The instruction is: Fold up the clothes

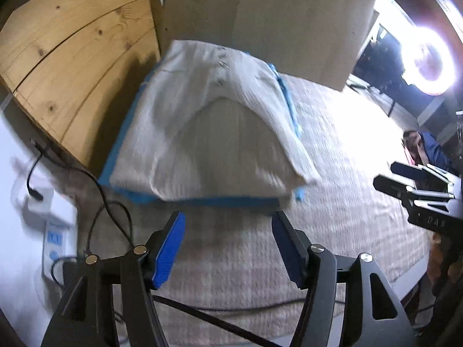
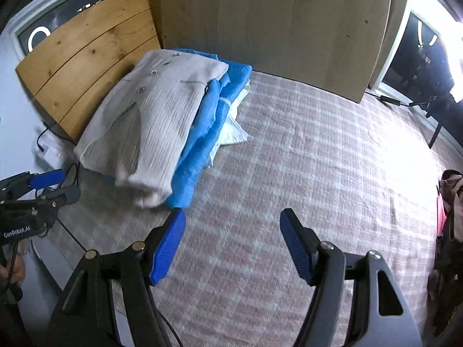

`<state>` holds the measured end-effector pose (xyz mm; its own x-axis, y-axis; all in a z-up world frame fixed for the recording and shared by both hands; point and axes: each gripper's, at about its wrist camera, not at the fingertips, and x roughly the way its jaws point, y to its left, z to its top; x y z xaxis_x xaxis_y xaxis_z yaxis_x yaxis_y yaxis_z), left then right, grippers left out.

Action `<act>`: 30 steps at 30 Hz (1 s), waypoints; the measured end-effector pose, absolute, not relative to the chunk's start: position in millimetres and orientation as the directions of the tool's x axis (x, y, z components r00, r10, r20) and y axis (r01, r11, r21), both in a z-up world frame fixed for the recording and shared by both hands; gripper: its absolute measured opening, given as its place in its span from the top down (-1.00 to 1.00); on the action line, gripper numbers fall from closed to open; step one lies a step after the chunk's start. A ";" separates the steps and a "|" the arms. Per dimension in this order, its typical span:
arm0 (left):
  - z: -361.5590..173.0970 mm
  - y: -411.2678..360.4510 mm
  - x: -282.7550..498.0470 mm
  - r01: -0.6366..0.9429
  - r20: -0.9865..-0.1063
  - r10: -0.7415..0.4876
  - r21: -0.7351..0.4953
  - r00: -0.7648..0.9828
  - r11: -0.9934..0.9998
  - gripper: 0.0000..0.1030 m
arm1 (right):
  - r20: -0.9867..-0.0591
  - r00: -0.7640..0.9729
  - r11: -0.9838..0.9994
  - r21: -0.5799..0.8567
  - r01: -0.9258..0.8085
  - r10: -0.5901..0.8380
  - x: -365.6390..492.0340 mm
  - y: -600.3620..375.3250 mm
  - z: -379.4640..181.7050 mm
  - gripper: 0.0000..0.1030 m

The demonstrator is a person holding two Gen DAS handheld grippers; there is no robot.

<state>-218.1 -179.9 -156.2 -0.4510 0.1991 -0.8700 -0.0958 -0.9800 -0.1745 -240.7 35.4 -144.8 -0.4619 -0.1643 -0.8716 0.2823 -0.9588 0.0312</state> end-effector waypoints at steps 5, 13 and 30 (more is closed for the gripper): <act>-144.9 -167.7 -192.3 -0.043 -0.869 0.172 -0.172 -0.463 -0.984 -0.17 | -0.866 -0.462 -0.951 0.045 0.306 -0.190 -219.3 54.6 -136.1 -0.30; -105.5 -130.7 -142.9 0.003 -0.843 0.103 -0.123 -0.528 -0.992 -0.24 | -0.832 -0.501 -0.927 0.038 0.373 -0.236 -183.2 94.2 -108.6 -0.30; -96.2 -42.4 -44.4 0.111 -0.827 0.040 -0.123 -0.561 -0.986 -0.25 | -0.796 -0.528 -0.899 0.046 0.435 -0.296 -108.5 174.3 -94.6 -0.30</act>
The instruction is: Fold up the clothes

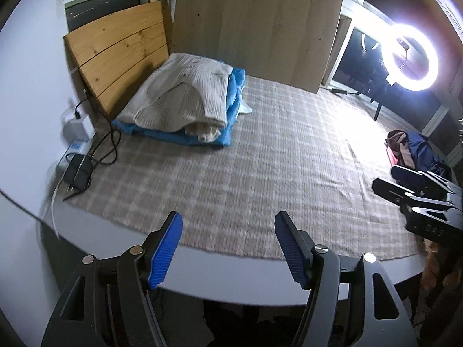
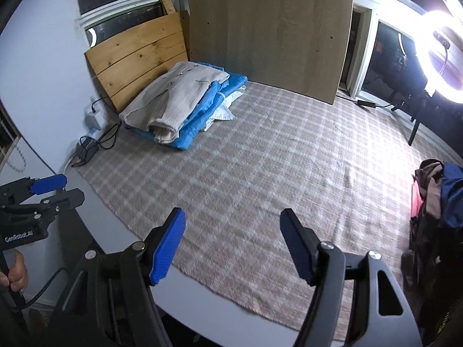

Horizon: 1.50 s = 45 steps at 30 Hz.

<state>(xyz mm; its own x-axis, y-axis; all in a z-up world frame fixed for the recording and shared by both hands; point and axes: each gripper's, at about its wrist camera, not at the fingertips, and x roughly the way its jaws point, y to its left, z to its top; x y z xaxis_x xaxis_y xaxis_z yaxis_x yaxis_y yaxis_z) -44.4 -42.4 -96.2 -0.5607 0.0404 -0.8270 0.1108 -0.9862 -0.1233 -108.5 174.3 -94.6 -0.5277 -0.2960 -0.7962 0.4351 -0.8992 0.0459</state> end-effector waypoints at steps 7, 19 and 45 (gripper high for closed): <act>-94.0 -36.8 -26.9 0.146 -0.817 0.057 -0.171 -0.574 -0.974 -0.30 | -0.786 -0.548 -0.892 0.010 0.452 -0.287 -88.6 187.2 -88.2 -0.30; -87.2 -40.4 -13.1 0.179 -0.815 0.031 -0.164 -0.579 -0.970 -0.44 | -0.787 -0.545 -0.890 0.011 0.456 -0.289 -81.0 191.5 -90.9 -0.30; -85.6 -35.9 -16.2 0.133 -0.813 0.066 -0.174 -0.579 -0.976 -0.44 | -0.800 -0.535 -0.890 -0.003 0.456 -0.272 -82.6 188.3 -99.0 -0.30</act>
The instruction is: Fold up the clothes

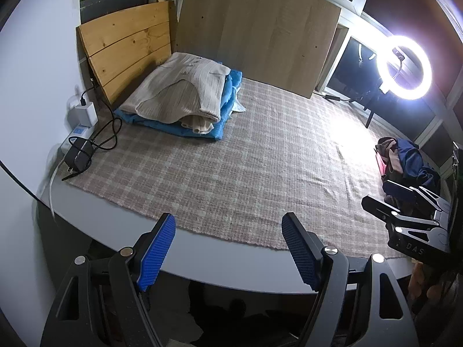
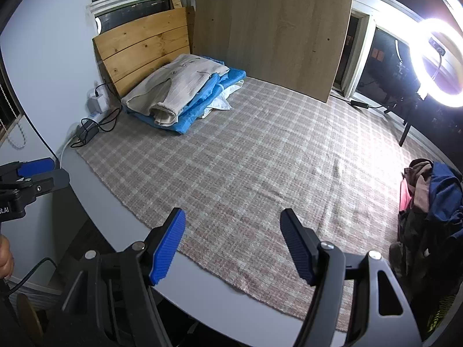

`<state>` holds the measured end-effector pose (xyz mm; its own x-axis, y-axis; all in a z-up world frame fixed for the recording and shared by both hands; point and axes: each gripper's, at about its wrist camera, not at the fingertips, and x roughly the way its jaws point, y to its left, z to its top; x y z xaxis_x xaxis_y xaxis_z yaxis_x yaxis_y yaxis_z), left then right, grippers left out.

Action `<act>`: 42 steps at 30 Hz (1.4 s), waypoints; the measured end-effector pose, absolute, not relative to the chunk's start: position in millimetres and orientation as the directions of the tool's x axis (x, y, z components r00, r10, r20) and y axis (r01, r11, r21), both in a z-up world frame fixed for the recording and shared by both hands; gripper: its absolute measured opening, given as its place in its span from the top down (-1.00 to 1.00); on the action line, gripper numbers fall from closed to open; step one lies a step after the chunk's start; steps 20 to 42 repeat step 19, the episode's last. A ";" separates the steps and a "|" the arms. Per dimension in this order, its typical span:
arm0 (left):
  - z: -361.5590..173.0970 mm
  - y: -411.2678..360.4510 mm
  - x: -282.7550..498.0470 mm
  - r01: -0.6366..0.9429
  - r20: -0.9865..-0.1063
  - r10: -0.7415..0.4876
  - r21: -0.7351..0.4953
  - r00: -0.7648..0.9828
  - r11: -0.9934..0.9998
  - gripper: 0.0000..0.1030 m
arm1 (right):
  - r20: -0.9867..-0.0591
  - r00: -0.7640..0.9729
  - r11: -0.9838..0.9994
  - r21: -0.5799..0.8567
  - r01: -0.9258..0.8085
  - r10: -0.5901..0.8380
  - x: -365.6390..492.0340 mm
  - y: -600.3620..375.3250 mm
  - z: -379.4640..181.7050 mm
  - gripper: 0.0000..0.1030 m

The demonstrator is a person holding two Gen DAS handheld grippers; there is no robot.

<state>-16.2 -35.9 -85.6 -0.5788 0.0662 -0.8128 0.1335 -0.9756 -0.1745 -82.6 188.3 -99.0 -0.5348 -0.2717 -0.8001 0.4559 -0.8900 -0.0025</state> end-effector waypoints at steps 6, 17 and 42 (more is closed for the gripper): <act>-83.1 -35.6 -14.5 0.123 -0.805 0.067 -0.171 -0.589 -0.978 -0.44 | -0.803 -0.530 -0.888 -0.004 0.459 -0.270 -83.7 186.1 -101.6 -0.30; -84.6 -36.8 -17.7 0.123 -0.804 0.048 -0.149 -0.592 -0.981 -0.44 | -0.811 -0.525 -0.886 -0.016 0.463 -0.259 -86.0 183.0 -105.4 -0.30; -81.1 -37.1 -16.3 0.118 -0.790 0.041 -0.142 -0.611 -0.983 -0.44 | -0.812 -0.524 -0.885 -0.022 0.464 -0.255 -86.6 182.4 -106.5 -0.30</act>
